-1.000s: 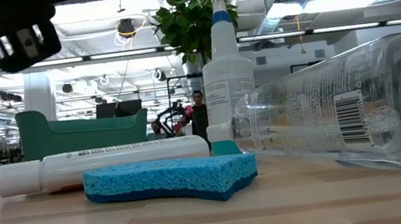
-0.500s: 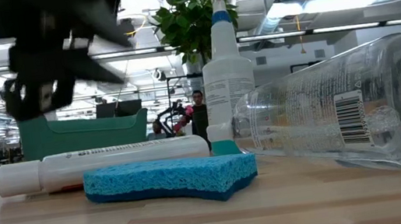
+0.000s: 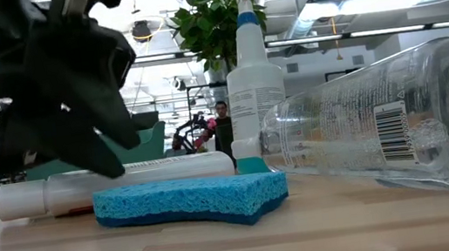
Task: Pick & Place Kitchen Items
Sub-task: Put the blue sponge into the red bin
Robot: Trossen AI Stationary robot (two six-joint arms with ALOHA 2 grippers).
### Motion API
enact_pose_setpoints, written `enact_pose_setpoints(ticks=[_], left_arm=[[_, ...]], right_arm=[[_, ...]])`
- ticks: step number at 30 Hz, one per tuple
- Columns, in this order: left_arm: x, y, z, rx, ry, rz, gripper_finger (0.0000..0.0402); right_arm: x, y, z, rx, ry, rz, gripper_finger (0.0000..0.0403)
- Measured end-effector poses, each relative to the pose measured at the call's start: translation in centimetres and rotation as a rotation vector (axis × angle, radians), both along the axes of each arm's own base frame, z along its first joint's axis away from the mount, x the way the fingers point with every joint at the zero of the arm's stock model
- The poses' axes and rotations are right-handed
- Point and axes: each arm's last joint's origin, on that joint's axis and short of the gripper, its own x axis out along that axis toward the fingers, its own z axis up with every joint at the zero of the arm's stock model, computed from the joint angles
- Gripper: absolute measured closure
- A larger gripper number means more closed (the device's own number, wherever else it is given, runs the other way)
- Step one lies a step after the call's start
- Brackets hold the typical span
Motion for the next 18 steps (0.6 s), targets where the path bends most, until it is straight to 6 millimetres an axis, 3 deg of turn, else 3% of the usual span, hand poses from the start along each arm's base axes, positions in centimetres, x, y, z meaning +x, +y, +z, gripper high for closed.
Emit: enact_pose_setpoints(ticks=[13, 18], left_arm=[[0.3, 0.9, -0.5, 0.007, 0.047, 0.012, 0.0277], [0.6, 0.6, -1.8, -0.026, 0.074, -0.019, 0.0277]], right_arm=[[0.0, 0.0, 0.0, -0.022, 0.012, 0.018, 0.0232], [0.0, 0.0, 0.0, -0.023, 0.012, 0.018, 0.0232]])
